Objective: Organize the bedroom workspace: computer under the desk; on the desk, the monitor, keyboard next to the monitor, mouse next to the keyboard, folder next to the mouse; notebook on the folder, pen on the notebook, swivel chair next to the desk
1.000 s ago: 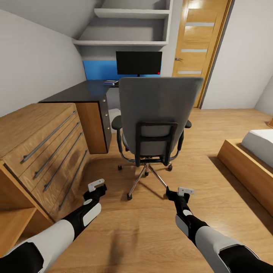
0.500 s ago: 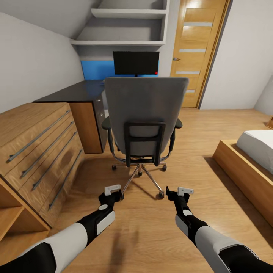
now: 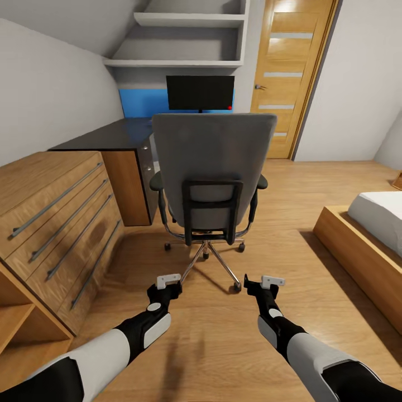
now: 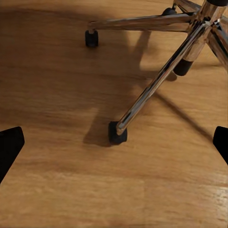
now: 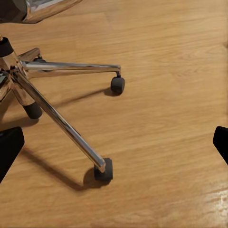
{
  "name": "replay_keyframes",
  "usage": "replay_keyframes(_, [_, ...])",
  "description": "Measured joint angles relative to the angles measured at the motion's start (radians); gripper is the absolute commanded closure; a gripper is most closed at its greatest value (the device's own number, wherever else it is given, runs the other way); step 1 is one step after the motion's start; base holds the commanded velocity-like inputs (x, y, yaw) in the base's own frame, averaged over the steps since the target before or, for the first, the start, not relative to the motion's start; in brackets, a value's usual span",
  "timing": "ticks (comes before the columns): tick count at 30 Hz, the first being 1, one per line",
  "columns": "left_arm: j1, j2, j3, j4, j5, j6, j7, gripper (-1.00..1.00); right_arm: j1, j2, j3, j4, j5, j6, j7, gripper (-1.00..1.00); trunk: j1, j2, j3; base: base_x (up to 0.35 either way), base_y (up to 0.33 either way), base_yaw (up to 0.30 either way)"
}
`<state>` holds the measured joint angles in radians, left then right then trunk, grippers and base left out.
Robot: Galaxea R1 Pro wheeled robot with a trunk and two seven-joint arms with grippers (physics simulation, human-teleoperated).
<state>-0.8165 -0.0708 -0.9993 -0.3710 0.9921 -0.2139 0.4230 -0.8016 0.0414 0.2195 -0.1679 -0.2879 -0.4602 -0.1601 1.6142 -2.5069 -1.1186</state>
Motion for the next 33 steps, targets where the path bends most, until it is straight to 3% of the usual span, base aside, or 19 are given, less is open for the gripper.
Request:
replay_keyframes(3, [0.000, 0.000, 0.000, 0.001, 0.000, 0.000, 0.000, -1.00, 0.000, 0.000, 0.001, 0.000, 0.001, 0.001, 0.000, -1.00, 0.000, 0.000, 0.000, 0.000, 0.000, 0.000])
replay_keyframes(5, [0.000, -0.006, -0.001, 0.047, 0.002, 0.013, 0.000, -1.00, 0.000, 0.003, -0.001, 0.000, 0.016, -0.003, -0.001, -1.00, 0.000, 0.000, 0.000, 0.000, 0.000, 0.000])
replay_keyframes(6, [0.000, -0.031, -0.001, 0.083, 0.001, 0.045, -0.001, -1.00, 0.000, 0.006, -0.001, -0.001, 0.022, -0.004, -0.002, -1.00, 0.000, 0.000, 0.000, 0.000, 0.000, 0.000])
replay_keyframes(11, [0.000, -0.064, 0.001, 0.101, -0.003, 0.098, 0.000, -1.00, 0.001, 0.011, 0.002, -0.005, 0.029, -0.004, -0.007, -1.00, 0.000, 0.000, 0.000, 0.000, 0.000, 0.000])
replay_keyframes(18, [-0.028, -0.093, 0.005, 0.052, 0.000, 0.226, 0.005, -1.00, 0.000, 0.022, 0.017, -0.050, 0.071, 0.011, -0.022, -1.00, 0.000, 0.000, 0.000, 0.000, 0.000, 0.000])
replay_keyframes(22, [-0.055, -0.099, 0.016, 0.008, 0.005, 0.263, 0.013, -1.00, -0.001, 0.027, 0.020, -0.114, 0.107, 0.066, -0.043, -1.00, 0.000, 0.000, 0.000, 0.000, 0.000, 0.000])
replay_keyframes(26, [-0.083, -0.104, 0.065, -0.029, 0.015, 0.282, 0.042, -1.00, -0.001, 0.030, 0.020, -0.201, 0.131, 0.163, -0.067, -1.00, 0.000, 0.000, 0.000, 0.000, 0.000, 0.000])
replay_keyframes(27, [-0.095, -0.104, 0.107, -0.040, 0.020, 0.287, 0.055, -1.00, -0.001, 0.030, 0.020, -0.244, 0.138, 0.212, -0.075, -1.00, 0.000, 0.000, 0.000, 0.000, 0.000, 0.000])
replay_keyframes(29, [-0.105, -0.104, 0.154, -0.049, 0.026, 0.291, 0.064, -1.00, -0.001, 0.029, 0.019, -0.284, 0.142, 0.256, -0.080, -1.00, 0.000, 0.000, 0.000, 0.000, 0.000, 0.000])
replay_keyframes(33, [-0.115, -0.104, 0.222, -0.065, 0.031, 0.293, 0.073, -1.00, -0.001, 0.027, 0.016, -0.337, 0.145, 0.311, -0.085, -1.00, 0.000, 0.000, 0.000, 0.000, 0.000, 0.000])
